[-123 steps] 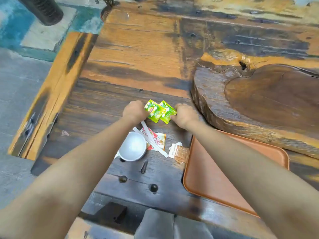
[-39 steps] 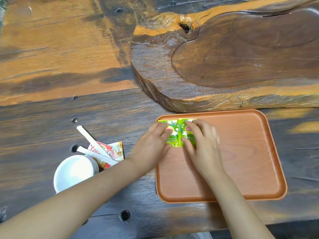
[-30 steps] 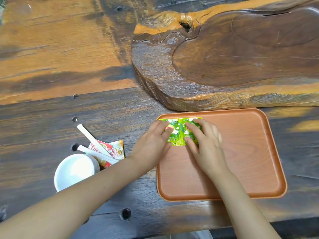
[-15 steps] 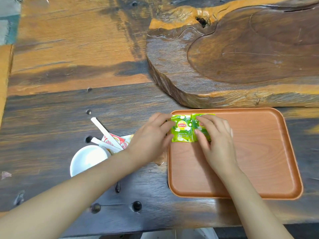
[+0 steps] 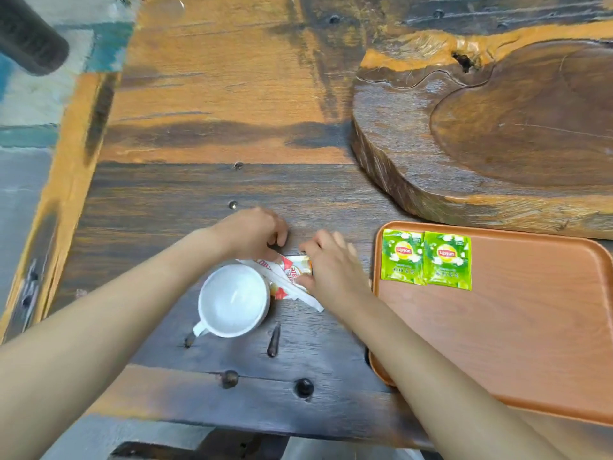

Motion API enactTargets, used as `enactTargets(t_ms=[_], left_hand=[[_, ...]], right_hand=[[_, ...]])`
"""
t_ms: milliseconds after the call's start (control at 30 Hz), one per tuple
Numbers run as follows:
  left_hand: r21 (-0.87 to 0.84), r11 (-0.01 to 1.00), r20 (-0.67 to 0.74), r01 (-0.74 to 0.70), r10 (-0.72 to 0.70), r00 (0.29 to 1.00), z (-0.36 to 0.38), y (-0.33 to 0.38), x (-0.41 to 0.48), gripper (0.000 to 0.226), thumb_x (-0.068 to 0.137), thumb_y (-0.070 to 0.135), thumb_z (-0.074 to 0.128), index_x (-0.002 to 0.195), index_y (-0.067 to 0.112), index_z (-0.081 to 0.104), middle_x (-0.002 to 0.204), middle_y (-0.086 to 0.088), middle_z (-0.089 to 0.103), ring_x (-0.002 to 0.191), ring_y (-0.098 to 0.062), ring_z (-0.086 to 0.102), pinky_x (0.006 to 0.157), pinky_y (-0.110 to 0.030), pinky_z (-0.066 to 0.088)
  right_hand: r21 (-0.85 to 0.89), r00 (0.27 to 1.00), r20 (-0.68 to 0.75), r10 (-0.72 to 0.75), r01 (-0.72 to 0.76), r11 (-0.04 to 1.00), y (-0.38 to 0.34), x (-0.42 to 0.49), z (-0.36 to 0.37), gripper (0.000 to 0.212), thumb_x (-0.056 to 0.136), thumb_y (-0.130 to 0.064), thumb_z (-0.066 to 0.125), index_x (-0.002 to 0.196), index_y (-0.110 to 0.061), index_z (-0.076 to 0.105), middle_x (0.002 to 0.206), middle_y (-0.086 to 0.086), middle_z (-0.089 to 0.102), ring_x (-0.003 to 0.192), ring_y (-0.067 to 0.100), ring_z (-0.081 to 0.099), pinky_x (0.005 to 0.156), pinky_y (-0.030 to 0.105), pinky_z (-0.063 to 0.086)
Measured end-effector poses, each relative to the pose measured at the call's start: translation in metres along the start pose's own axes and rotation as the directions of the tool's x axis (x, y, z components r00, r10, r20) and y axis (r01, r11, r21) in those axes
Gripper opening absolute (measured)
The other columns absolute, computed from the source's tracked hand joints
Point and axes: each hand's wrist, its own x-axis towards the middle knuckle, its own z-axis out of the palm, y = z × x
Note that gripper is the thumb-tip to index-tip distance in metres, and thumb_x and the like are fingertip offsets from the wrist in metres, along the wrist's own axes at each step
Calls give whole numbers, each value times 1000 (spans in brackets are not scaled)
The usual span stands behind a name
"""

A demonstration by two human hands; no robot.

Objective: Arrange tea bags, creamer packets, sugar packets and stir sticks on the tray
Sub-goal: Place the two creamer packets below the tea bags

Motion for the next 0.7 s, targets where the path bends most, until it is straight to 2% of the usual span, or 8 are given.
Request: enactTargets(t_ms=[100, 233, 400, 467, 533, 567, 600, 700], left_hand=[[0, 1000, 32, -14, 14, 999, 4, -1, 1, 23, 70, 26, 72, 85, 13, 61, 91, -6, 64, 88, -24, 54, 73, -32, 44], [-15, 1000, 70, 13, -12, 997, 6, 0, 2, 14, 72, 23, 71, 77, 19, 58, 84, 1, 54, 82, -16, 45, 66, -25, 31], [-60, 998, 122, 30, -22, 992, -1, 0, 2, 19, 74, 14, 67, 65, 21, 52, 85, -2, 60, 80, -19, 52, 71, -29, 42], [-103, 994, 129, 42, -29, 991, -5, -1, -1, 25, 75, 13, 66, 60, 24, 49, 78, 1, 58, 73, -17, 53, 63, -23, 42], [-159, 986, 139, 54, -31, 990, -8, -2, -4, 22, 76, 12, 66, 62, 22, 52, 72, 3, 57, 61, -11, 50, 45, -8, 36], [-182, 981, 144, 58, -32, 989, -10, -2, -5, 17, 76, 12, 66, 66, 19, 55, 69, 4, 56, 58, -8, 48, 37, -4, 32], [-200, 978, 143, 60, -32, 989, -11, -2, -7, 14, 76, 13, 67, 69, 18, 56, 66, 7, 55, 57, -5, 47, 35, -4, 31], [-235, 971, 102, 42, -18, 995, -15, -3, -11, 14, 75, 16, 69, 69, 20, 57, 61, 12, 56, 55, -4, 52, 43, -3, 34]], right_hand=[[-13, 999, 27, 37, -37, 999, -4, 4, 2, 46, 79, -29, 67, 119, -18, 48, 119, 6, 48, 115, 26, 38, 95, 39, 31], [43, 993, 77, 94, -98, 994, -7, 9, -2, 41, 80, -21, 65, 118, -17, 48, 118, 8, 48, 115, 28, 38, 97, 38, 30], [21, 981, 106, 162, -165, 986, -12, 15, -3, 37, 81, -10, 58, 116, -12, 50, 119, 10, 47, 114, 28, 38, 97, 36, 32], [29, 976, 110, 187, -191, 981, -12, 16, -2, 33, 80, -10, 58, 113, -10, 52, 118, 10, 46, 114, 28, 38, 96, 36, 32], [69, 974, 98, 205, -212, 975, -11, 16, -2, 28, 80, -10, 58, 107, -10, 53, 116, 10, 48, 113, 28, 39, 96, 37, 34], [99, 974, 81, 212, -219, 971, -10, 16, -4, 26, 79, -9, 59, 104, -11, 52, 114, 10, 51, 112, 28, 41, 95, 37, 34], [133, 973, 63, 220, -227, 965, -8, 16, -6, 24, 79, -8, 60, 100, -12, 52, 111, 9, 55, 109, 28, 45, 91, 37, 36], [304, 963, 41, 268, -268, 914, 1, 17, -15, 19, 76, -8, 62, 88, -18, 50, 87, 5, 58, 94, 28, 55, 73, 32, 36]])
